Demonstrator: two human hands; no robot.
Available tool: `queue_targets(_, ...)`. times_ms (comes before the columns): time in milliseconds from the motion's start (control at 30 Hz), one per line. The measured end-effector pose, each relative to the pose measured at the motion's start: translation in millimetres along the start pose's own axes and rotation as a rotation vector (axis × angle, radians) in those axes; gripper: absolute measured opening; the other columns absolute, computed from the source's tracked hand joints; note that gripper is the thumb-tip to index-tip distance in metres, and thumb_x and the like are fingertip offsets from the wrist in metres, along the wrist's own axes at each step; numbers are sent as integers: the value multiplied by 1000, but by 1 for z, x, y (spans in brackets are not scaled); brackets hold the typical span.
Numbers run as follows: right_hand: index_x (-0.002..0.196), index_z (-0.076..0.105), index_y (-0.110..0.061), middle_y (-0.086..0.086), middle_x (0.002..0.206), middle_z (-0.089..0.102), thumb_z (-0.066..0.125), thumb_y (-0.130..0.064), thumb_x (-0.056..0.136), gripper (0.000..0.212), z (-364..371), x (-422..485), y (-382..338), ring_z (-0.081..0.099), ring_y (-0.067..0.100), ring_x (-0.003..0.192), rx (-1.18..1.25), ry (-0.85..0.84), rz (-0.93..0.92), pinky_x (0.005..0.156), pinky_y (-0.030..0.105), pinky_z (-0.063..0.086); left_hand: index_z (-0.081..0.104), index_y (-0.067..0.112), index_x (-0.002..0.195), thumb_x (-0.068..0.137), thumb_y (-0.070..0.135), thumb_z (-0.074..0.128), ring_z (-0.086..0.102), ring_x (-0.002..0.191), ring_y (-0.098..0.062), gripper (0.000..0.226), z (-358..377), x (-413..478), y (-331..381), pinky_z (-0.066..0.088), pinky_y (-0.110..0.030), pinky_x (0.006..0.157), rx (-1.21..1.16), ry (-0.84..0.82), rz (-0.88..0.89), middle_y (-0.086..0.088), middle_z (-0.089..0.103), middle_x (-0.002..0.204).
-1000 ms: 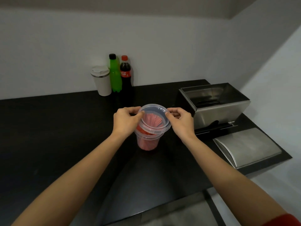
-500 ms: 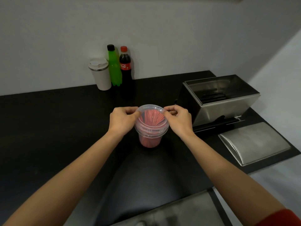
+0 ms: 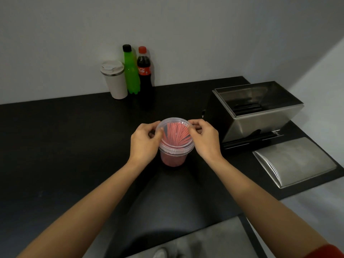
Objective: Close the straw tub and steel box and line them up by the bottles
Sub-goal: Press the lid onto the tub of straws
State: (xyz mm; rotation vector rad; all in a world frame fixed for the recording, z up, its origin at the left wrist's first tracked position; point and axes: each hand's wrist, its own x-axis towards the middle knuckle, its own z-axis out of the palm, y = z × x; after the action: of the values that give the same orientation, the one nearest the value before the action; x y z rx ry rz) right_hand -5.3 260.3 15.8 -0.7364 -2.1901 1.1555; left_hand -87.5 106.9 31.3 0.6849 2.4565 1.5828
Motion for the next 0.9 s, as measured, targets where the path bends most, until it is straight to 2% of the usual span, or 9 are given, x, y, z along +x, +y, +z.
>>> queue_targets(200,109,63,-19,-2,106,62,57,-25,90,21,3,-1,1,60,5,92,-6,18,-15,74,16,49,59,14,125,92,27,57,57,84,3,36,5,-2,-4,43,0,68,-43,49,36,7,55,105)
queue_targets(300,110,63,-18,-1,107,62,56,-24,91,21,3,-2,1,59,6,93,-26,23,-34,77,19,50,59,15,126,92,29,57,57,86,3,37,6,-3,-5,45,-2,69,-81,54,19,8,56,107)
queue_targets(433,111,62,-17,1,109,61,56,-24,91,22,4,3,-8,59,7,95,-47,-3,-48,80,23,51,58,16,126,92,28,57,58,90,0,37,-1,3,-5,47,-11,72,-87,49,20,6,56,111)
queue_targets(500,113,62,-16,1,110,61,56,-25,90,25,1,10,-8,59,8,96,-102,-63,-36,81,24,52,60,17,124,91,24,58,60,94,-4,34,1,10,-3,50,-17,78,-115,-25,-52,5,59,116)
queue_targets(567,115,61,-16,-1,109,61,59,-28,89,29,-1,17,-7,59,7,94,-122,-124,8,75,19,49,63,18,119,89,19,59,63,96,-8,30,1,18,1,53,-25,81,-208,-122,-190,2,64,115)
queue_targets(667,117,59,-16,-6,101,60,60,-37,87,37,-1,28,-9,57,6,90,-64,-225,149,65,14,42,68,17,106,87,26,60,66,86,-12,22,2,33,7,52,-26,75,-149,-199,-322,-2,70,96)
queue_targets(733,106,62,-18,-8,89,60,53,-46,88,34,3,33,-10,57,7,82,-78,-255,217,62,17,41,69,17,88,88,42,57,65,69,-11,28,6,39,12,48,-24,61,-44,-220,-354,0,68,75)
queue_targets(800,83,62,-17,-5,70,58,43,-53,91,42,8,35,-10,58,11,68,-100,-245,260,59,23,43,64,16,72,88,52,53,60,54,-10,41,11,42,13,43,-22,51,36,-184,-344,2,62,60)
queue_targets(900,68,57,-18,-3,57,55,38,-55,92,47,13,35,-8,55,13,55,-128,-178,291,54,26,42,62,14,68,88,53,52,60,50,-11,45,15,44,12,45,-22,50,102,-124,-281,0,60,57)
